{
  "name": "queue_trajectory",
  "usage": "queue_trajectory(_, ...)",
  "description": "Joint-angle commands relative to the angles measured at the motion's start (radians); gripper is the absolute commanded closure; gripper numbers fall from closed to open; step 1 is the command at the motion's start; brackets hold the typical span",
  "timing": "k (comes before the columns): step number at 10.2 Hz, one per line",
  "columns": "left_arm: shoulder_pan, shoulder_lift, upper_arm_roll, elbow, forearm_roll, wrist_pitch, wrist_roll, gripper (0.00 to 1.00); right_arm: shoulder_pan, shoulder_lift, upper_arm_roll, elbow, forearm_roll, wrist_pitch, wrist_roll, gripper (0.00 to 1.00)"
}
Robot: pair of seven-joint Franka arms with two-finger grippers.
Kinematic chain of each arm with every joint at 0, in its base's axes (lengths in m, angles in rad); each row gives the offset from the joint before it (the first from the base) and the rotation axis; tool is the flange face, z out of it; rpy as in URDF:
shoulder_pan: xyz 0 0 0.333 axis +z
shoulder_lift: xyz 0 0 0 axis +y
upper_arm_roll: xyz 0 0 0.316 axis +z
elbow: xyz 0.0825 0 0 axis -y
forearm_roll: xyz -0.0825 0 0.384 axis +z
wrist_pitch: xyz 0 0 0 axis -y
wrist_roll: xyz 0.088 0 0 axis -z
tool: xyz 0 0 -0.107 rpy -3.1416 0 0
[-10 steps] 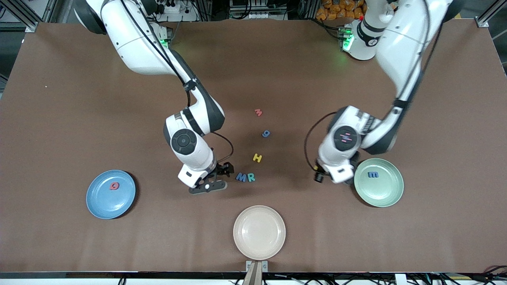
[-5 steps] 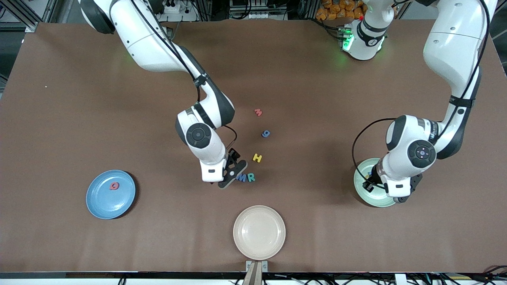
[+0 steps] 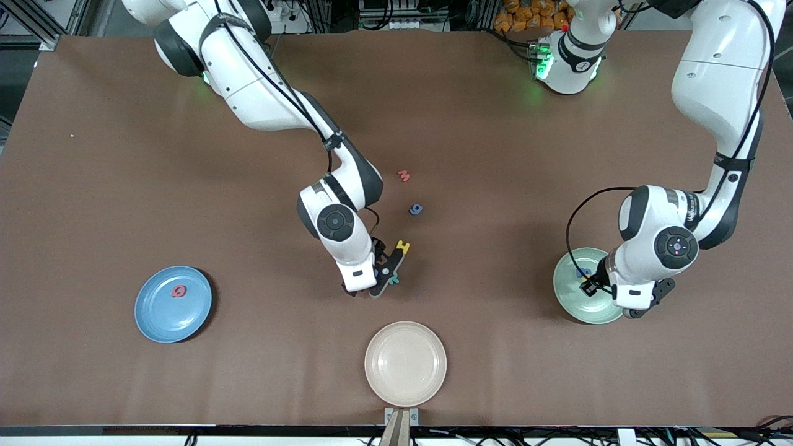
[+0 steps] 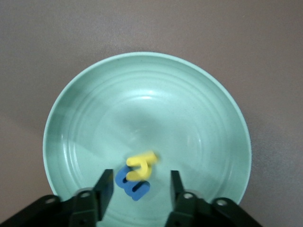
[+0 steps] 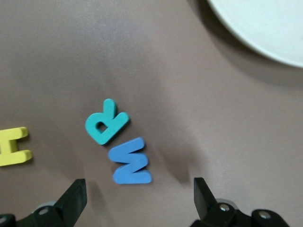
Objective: Sort uppercase to blue plate, lowercase to green plate
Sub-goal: 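Release the h in the green plate while the right gripper grasps M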
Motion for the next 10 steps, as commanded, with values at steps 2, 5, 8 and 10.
queue_trajectory(2, -0.018, -0.068, -0.007, 0.005, 0.003, -0.061, 0.019, 0.0, -0.005, 0.048, -0.006, 0.093, -0.021, -0.012, -0.059, 0.0)
queue_trajectory(5, -0.064, -0.118, -0.024, 0.005, -0.005, -0.078, 0.02, 0.0, -0.002, 0.077, -0.004, 0.119, -0.019, -0.009, -0.057, 0.0)
queue_trajectory(8, -0.064, -0.146, -0.05, 0.0, -0.025, -0.136, -0.009, 0.0, -0.001, 0.088, -0.004, 0.119, -0.019, 0.006, -0.057, 0.0)
queue_trajectory(10, -0.055, -0.155, -0.049, 0.002, -0.031, -0.2, -0.035, 0.0, 0.002, 0.093, -0.003, 0.119, -0.019, 0.019, -0.057, 0.08)
